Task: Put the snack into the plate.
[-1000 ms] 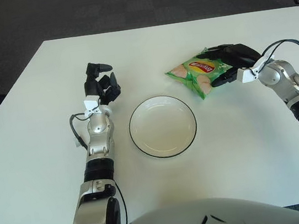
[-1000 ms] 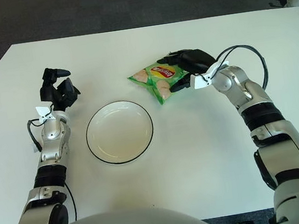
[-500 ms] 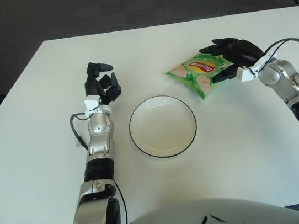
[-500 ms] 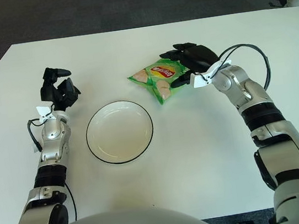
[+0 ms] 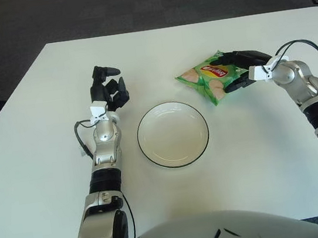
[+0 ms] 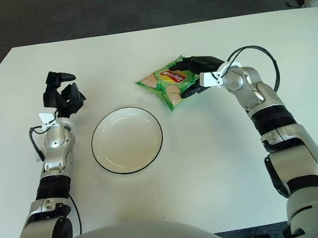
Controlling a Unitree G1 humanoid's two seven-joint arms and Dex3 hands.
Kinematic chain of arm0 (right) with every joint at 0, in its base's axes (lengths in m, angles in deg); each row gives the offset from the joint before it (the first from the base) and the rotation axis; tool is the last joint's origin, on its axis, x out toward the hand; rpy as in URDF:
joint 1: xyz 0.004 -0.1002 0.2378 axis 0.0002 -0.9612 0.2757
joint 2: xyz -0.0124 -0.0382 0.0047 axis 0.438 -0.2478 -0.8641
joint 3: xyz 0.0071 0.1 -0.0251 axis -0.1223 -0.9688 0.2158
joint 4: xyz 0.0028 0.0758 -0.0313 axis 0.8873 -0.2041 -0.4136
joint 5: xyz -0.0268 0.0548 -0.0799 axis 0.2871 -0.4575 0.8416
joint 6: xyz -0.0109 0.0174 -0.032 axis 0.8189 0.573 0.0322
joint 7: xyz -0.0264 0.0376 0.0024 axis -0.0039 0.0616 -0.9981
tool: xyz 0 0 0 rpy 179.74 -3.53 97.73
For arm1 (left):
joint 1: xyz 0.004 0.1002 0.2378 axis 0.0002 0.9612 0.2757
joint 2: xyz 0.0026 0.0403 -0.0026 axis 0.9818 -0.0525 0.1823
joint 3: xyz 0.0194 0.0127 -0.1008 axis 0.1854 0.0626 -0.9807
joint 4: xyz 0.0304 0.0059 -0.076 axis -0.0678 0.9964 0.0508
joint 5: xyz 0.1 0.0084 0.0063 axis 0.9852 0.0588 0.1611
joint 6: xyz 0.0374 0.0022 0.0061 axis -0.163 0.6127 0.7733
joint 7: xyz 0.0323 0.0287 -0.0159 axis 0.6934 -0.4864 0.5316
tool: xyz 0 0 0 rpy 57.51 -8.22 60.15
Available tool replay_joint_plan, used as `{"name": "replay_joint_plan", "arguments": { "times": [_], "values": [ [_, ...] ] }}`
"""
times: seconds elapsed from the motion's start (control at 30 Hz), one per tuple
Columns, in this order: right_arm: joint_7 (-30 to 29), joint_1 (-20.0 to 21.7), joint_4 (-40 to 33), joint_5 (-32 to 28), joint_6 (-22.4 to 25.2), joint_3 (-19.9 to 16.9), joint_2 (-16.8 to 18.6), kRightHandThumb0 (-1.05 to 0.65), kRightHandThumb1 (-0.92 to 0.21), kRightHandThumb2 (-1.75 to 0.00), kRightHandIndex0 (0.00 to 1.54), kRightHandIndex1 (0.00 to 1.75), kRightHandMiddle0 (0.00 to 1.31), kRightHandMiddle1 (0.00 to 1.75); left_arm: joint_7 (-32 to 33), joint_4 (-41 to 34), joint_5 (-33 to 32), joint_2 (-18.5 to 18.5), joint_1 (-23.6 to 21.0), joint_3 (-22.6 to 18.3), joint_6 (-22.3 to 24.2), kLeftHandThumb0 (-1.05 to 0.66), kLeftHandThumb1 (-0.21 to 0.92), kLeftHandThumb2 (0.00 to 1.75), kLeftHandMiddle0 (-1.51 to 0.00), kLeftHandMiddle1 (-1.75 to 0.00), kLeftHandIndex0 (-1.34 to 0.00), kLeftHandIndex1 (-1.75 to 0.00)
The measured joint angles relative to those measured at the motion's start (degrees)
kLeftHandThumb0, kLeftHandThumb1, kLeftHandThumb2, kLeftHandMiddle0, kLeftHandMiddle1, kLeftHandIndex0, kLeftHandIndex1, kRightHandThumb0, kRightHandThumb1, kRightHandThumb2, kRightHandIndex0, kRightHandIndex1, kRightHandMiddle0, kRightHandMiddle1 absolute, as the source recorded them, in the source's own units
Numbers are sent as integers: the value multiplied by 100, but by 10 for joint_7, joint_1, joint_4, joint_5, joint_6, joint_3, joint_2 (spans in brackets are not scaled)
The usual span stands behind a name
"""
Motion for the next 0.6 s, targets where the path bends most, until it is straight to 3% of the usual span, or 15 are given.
{"name": "replay_joint_plan", "arguments": {
  "times": [0.3, 0.6],
  "values": [
    [-5, 71, 131, 3, -44, 25, 27, -64, -86, -1, 2, 1, 25, 0, 0, -5, 0, 0, 3, 0, 0, -38, 67, 85, -95, -175, -36, -175],
    [7, 110, 216, -2, -78, 38, 45, -71, -87, 0, 5, 1, 24, 0, 0, -8, 1, 0, 7, 1, 0, -38, 67, 85, -95, -175, -36, -175]
  ]
}}
